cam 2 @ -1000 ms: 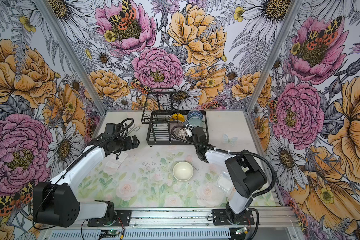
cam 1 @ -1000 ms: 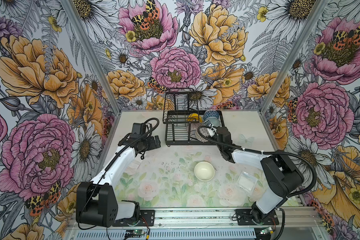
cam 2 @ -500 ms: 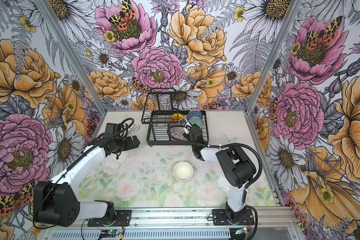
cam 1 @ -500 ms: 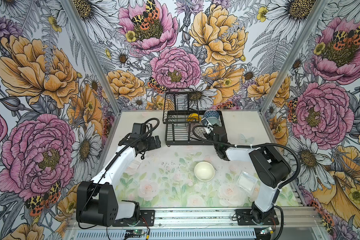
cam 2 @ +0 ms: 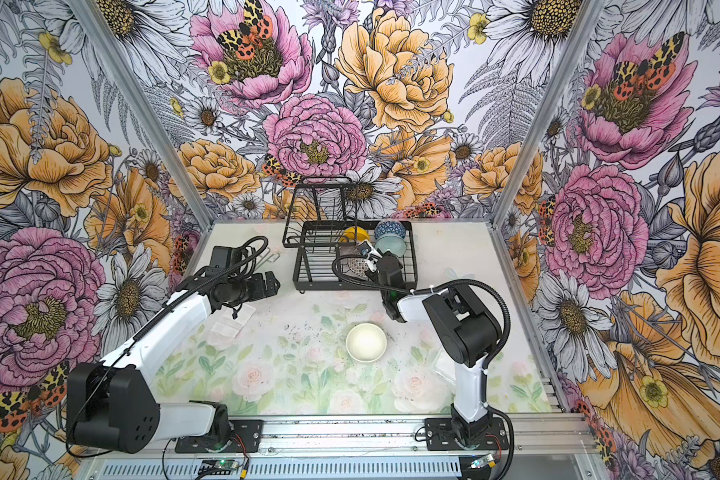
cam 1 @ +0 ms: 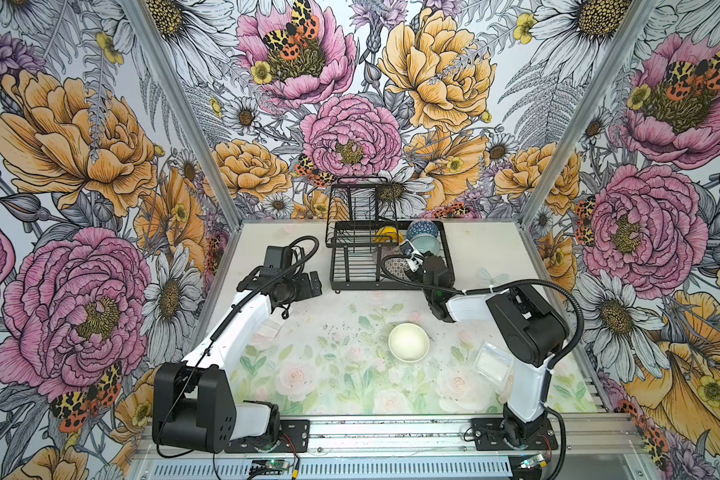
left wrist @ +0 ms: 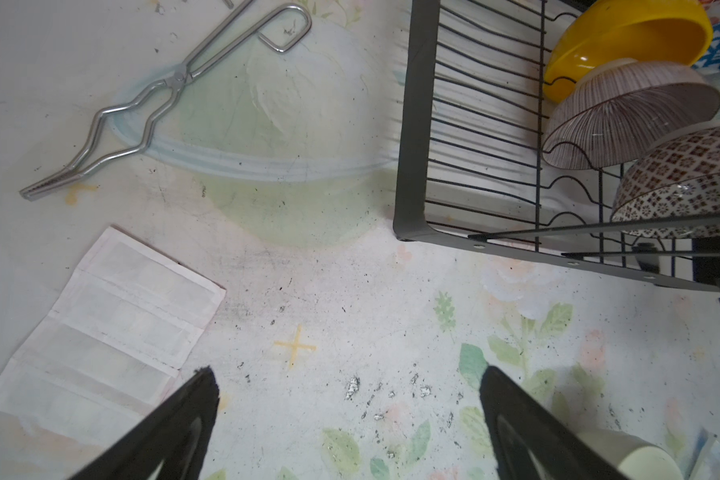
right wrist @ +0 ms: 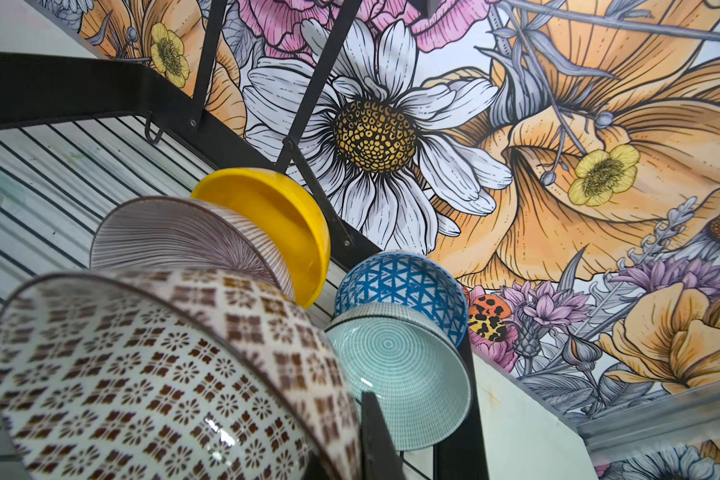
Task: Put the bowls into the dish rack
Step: 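Lower the patterned bowl upright into the rack beside the pink bowl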
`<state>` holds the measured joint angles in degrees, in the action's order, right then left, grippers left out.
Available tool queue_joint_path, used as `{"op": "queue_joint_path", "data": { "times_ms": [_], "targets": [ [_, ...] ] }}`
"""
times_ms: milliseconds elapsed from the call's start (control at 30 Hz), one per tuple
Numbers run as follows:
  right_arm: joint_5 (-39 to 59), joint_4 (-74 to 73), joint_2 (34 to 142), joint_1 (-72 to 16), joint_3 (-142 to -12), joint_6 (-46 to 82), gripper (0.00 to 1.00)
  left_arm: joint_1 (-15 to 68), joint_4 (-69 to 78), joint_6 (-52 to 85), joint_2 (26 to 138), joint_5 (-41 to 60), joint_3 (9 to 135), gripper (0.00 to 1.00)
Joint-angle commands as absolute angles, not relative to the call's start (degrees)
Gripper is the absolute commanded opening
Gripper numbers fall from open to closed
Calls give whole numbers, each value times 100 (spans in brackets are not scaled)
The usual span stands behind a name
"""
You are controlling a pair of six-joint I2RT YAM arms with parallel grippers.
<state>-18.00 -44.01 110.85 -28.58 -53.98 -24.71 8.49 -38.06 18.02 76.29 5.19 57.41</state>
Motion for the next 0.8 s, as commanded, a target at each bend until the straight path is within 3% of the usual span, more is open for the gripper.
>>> {"op": "queue_joint_path", "data": {
  "times_ms": [0, 767],
  "targets": [
    [-1595, -5031, 11198, -2892, -5690, -2512, 0, 892, -3700, 1845, 7620, 634, 5702, 99],
    [-891, -4897, 11864, -2901, -6326, -3030, 0, 931, -3696, 1825, 7717, 661, 5781, 99]
  ]
}}
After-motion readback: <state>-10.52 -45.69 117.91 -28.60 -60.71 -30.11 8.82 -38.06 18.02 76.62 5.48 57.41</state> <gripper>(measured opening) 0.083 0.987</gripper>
